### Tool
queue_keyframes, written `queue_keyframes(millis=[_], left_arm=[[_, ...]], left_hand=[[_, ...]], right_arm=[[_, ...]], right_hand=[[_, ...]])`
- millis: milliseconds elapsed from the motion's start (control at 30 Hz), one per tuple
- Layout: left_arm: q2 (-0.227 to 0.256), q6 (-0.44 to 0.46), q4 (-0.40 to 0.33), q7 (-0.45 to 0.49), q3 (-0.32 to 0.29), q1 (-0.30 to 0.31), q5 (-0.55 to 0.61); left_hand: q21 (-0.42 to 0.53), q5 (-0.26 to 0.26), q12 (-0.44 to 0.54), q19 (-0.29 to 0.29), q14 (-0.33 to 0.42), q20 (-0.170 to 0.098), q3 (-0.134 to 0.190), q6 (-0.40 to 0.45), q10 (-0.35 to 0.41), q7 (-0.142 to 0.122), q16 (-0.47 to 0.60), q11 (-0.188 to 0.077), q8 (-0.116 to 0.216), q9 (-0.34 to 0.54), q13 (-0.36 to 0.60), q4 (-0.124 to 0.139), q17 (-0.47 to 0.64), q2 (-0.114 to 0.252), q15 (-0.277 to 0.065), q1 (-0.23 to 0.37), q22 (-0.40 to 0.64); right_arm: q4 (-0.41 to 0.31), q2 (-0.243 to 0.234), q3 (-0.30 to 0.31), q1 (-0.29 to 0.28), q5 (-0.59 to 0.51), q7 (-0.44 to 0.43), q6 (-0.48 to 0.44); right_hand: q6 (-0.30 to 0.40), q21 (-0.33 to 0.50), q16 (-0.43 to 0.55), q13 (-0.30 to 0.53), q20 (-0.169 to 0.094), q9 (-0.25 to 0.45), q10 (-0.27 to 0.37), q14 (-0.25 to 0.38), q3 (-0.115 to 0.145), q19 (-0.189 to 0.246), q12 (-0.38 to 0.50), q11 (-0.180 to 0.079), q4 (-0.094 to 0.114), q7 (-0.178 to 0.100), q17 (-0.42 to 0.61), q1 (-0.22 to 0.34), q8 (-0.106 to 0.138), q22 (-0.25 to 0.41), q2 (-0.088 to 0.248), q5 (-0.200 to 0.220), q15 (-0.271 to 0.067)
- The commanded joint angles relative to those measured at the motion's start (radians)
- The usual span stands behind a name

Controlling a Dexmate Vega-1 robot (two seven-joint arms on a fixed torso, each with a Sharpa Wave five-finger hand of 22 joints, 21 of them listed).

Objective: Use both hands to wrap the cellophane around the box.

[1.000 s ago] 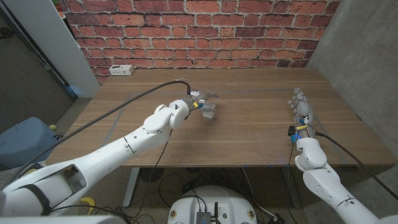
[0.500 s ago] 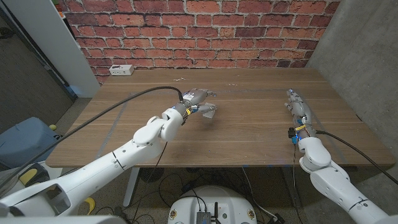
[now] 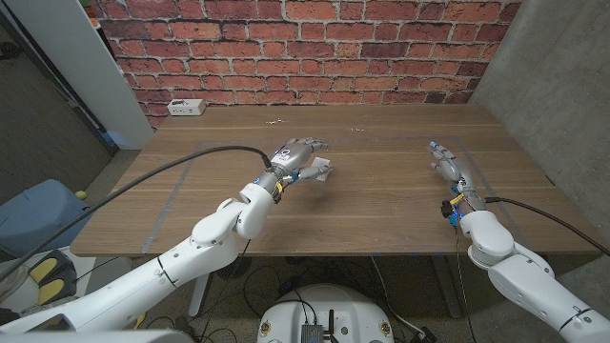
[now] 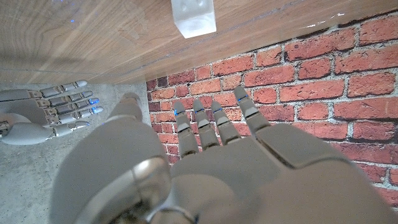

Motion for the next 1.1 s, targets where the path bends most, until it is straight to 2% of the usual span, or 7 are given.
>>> queue_keyframes(millis=[33,333,533,767,1100], left_arm=[[0.027,0.042,-0.071,-0.003,-0.040,0.082,-0.008],[0.045,0.106,-0.128,-0.031,-0.052,0.130,0.025],[0.069,0.177,-0.185,-0.120,-0.049,0.151,0.058],[0.086,0.243,-0.235,-0.162,-0.056,0.194,0.086],[0.104,0.361,-0.303,-0.252,-0.044,0.239,0.170]], left_hand=[[-0.004,0.007,0.000,-0.007,-0.005,0.007,-0.006,0.024,-0.003,0.006,0.001,0.003,0.010,0.004,0.004,-0.002,-0.001,-0.006,0.003,-0.012,0.003],[-0.007,0.009,0.007,-0.004,-0.003,0.009,-0.012,0.071,0.009,0.010,0.004,-0.003,0.021,0.005,0.005,-0.009,-0.004,-0.018,0.005,-0.018,0.003],[-0.010,0.012,-0.001,-0.005,-0.012,0.010,-0.015,0.050,-0.012,0.007,0.001,-0.004,0.007,0.005,0.005,-0.017,-0.005,-0.028,0.006,-0.017,0.003],[-0.012,0.015,0.005,-0.003,-0.009,0.010,-0.018,0.081,0.000,0.013,0.003,-0.004,0.013,0.006,0.006,-0.022,-0.006,-0.034,0.007,-0.019,0.003],[-0.014,0.019,0.010,0.001,-0.005,0.011,-0.021,0.106,0.011,0.013,0.006,-0.009,0.017,0.007,0.006,-0.031,-0.008,-0.044,0.003,-0.017,0.002]], right_arm=[[-0.120,-0.092,-0.004,-0.045,-0.089,-0.016,-0.151],[-0.197,-0.134,-0.012,-0.070,-0.149,-0.029,-0.250],[-0.242,-0.164,-0.009,-0.092,-0.166,-0.012,-0.300],[-0.292,-0.192,-0.002,-0.118,-0.196,-0.012,-0.357],[-0.335,-0.229,-0.032,-0.114,-0.252,0.010,-0.417]], right_hand=[[0.016,0.003,0.009,0.002,0.001,0.002,0.016,0.015,0.012,0.016,0.009,-0.004,0.000,-0.003,0.004,0.016,0.007,0.002,-0.001,-0.001,0.000],[0.039,0.006,0.014,0.002,-0.002,0.002,0.039,0.033,0.026,0.032,0.012,-0.016,-0.002,-0.004,0.005,0.035,0.009,0.002,0.003,0.001,-0.012],[0.049,0.007,0.016,0.002,-0.003,0.002,0.044,0.038,0.031,0.037,0.012,-0.019,-0.003,-0.003,0.005,0.042,0.011,0.002,0.002,0.001,-0.017],[0.051,0.007,0.016,0.002,-0.004,0.002,0.047,0.041,0.034,0.040,0.011,-0.021,-0.003,-0.003,0.005,0.048,0.009,0.002,0.002,0.001,-0.019],[0.067,0.009,0.018,0.002,-0.006,0.002,0.059,0.050,0.040,0.050,0.012,-0.026,-0.004,-0.001,0.005,0.058,0.011,0.001,-0.002,0.000,-0.027]])
